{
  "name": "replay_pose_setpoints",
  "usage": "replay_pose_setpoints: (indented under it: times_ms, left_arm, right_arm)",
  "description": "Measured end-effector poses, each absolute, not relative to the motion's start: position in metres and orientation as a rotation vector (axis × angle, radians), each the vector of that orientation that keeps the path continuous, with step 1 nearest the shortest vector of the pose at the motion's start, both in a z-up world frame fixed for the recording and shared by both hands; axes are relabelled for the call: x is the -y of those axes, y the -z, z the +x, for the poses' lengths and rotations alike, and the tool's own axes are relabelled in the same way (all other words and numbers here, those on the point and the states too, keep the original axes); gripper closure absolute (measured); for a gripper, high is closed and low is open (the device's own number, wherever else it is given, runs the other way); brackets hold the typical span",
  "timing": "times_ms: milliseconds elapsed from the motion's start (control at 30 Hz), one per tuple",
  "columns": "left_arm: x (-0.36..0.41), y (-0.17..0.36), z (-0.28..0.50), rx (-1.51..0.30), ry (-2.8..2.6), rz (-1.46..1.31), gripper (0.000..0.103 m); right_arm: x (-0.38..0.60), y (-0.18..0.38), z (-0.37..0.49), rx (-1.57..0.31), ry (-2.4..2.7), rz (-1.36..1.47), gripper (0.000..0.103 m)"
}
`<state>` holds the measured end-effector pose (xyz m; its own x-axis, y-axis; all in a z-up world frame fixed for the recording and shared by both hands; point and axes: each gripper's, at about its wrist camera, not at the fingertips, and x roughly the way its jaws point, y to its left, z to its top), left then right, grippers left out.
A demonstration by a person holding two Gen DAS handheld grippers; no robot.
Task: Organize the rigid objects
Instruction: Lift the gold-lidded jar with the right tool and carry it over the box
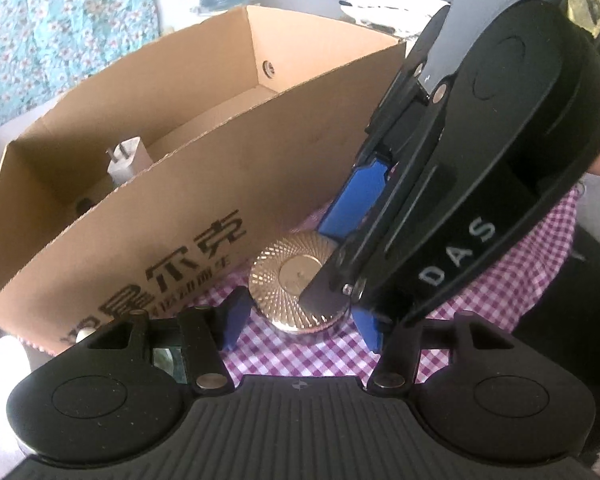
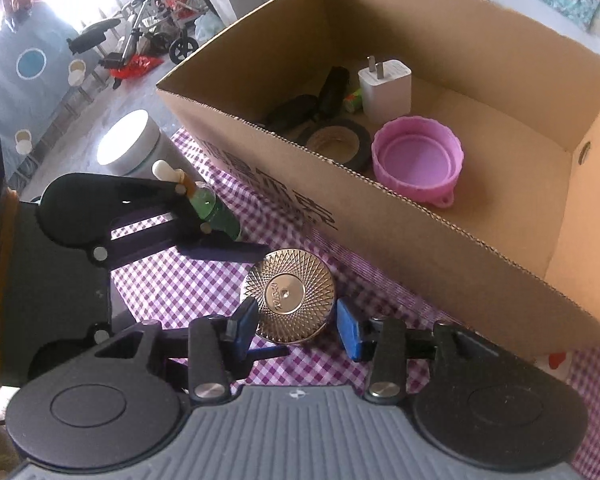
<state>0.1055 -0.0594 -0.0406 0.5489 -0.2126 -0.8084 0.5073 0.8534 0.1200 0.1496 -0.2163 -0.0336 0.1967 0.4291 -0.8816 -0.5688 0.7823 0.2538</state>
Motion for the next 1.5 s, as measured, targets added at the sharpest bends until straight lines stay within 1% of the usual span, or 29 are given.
replay_pose_setpoints:
  times_ms: [367, 667, 733, 833, 967, 1133, 1333, 1500]
  left_arm:
    - [0.070, 0.047, 0.107, -0.891, 0.416, 0.373, 0.045]
    - [0.073, 0.047, 0.100, -0.900, 0.406, 0.351, 0.046]
    - [0.074, 0.044, 0.096, -0.897, 0.405, 0.349, 0.047]
    - [0.077, 0.037, 0.090, -0.884, 0.402, 0.351, 0.047]
    - [0.082, 0.020, 0.080, -0.857, 0.389, 0.359, 0.047]
    - [0.089, -0.016, 0.074, -0.795, 0.355, 0.375, 0.047]
    - [0.096, -0.059, 0.106, -0.722, 0.326, 0.370, 0.047]
    - [0.104, -0.069, 0.152, -0.714, 0.317, 0.365, 0.047]
  right_arm:
    - [0.215, 0.035, 0.150, -1.181, -0.715, -0.136, 0.057]
    - [0.212, 0.031, 0.142, -1.173, -0.698, -0.163, 0.060]
    - [0.211, 0.028, 0.139, -1.172, -0.695, -0.168, 0.062]
    - [0.211, 0.021, 0.133, -1.162, -0.695, -0.172, 0.063]
    - [0.212, 0.004, 0.124, -1.130, -0.696, -0.184, 0.063]
    - [0.215, -0.034, 0.115, -1.047, -0.703, -0.199, 0.063]
    - [0.227, -0.086, 0.128, -0.924, -0.705, -0.221, 0.063]
    - [0.241, -0.109, 0.163, -0.885, -0.701, -0.222, 0.063]
